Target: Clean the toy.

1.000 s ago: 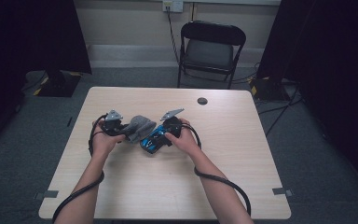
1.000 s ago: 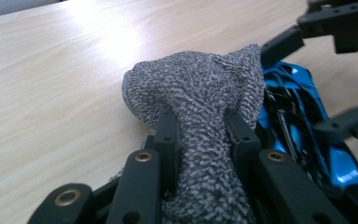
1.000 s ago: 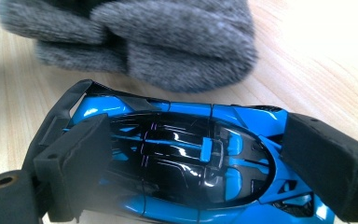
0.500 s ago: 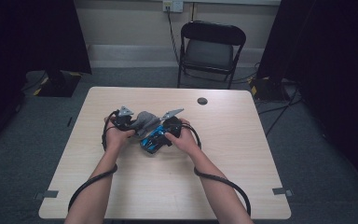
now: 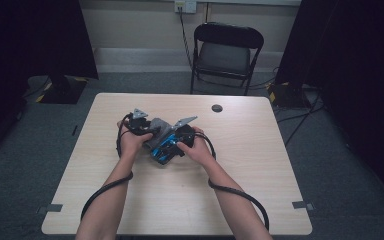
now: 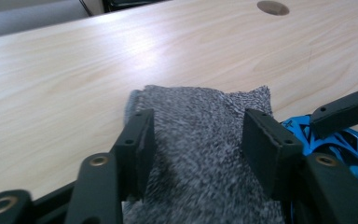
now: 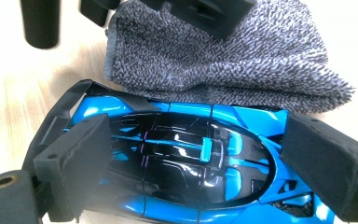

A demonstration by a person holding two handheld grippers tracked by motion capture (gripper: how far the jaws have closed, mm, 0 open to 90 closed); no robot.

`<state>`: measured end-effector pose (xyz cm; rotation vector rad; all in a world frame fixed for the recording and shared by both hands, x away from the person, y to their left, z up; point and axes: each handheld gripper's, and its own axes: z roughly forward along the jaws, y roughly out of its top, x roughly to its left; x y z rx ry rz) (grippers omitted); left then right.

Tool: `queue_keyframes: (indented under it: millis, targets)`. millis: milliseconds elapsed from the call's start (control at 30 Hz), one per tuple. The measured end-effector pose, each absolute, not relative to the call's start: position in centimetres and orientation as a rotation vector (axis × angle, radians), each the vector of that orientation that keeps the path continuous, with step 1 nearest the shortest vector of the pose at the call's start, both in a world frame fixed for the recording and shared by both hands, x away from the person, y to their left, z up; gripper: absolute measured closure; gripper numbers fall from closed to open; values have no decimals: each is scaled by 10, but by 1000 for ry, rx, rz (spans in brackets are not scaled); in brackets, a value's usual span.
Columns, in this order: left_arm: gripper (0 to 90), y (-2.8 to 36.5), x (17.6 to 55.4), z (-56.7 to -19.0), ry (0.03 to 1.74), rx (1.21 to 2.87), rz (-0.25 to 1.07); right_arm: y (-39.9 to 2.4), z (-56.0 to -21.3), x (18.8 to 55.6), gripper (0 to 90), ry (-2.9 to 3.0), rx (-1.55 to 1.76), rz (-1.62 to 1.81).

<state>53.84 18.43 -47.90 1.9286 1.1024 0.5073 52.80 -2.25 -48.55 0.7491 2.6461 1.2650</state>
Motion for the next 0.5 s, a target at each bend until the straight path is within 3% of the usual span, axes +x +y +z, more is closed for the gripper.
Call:
queue_keyframes:
  millis: [333,500]
  targets:
    - [523,179,546,-495,1171,1970,426,-22,-485,527,80,2649,749,1260]
    - [689,172,543,-493,1158,2016,409,-22,-486,527,80,2644,753,1268]
